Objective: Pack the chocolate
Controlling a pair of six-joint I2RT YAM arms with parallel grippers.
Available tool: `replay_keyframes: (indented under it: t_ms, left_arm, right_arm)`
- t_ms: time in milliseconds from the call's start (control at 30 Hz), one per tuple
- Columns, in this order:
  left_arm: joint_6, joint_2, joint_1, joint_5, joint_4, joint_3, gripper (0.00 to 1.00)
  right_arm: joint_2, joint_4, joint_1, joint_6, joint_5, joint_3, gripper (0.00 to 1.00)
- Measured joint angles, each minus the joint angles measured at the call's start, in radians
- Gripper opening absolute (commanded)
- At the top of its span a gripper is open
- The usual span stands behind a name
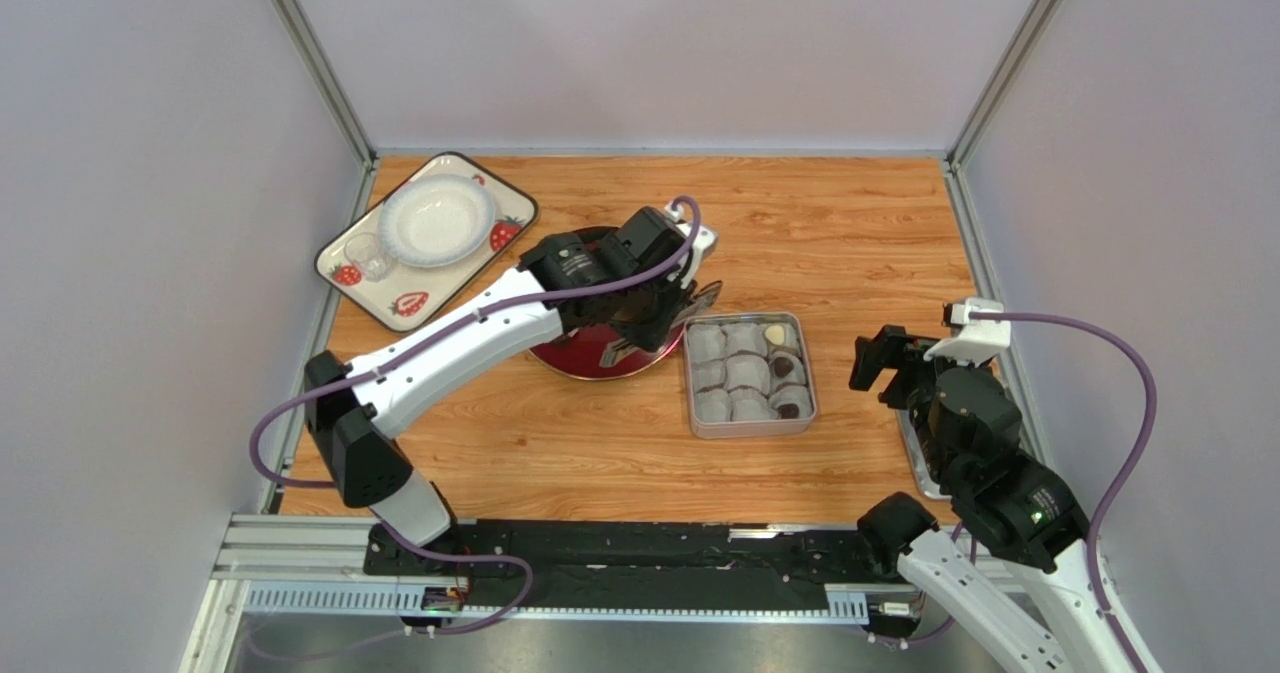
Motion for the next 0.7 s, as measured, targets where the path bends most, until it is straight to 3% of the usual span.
replay_keyframes:
  t_ms: [400,700]
  left_arm:
    - [-0.06,-0.225,0.152,-0.057,-0.008,-0.314,0.38]
    - [-0.094,-0.198,0.186,-0.077,-0.005,-0.342,0.46]
  right_arm:
    - [0.001,0.0,0.0,0.0,-0.003,0.0,0.82]
    - [0.001,0.0,0.0,0.0,-0.004,0.0,0.82]
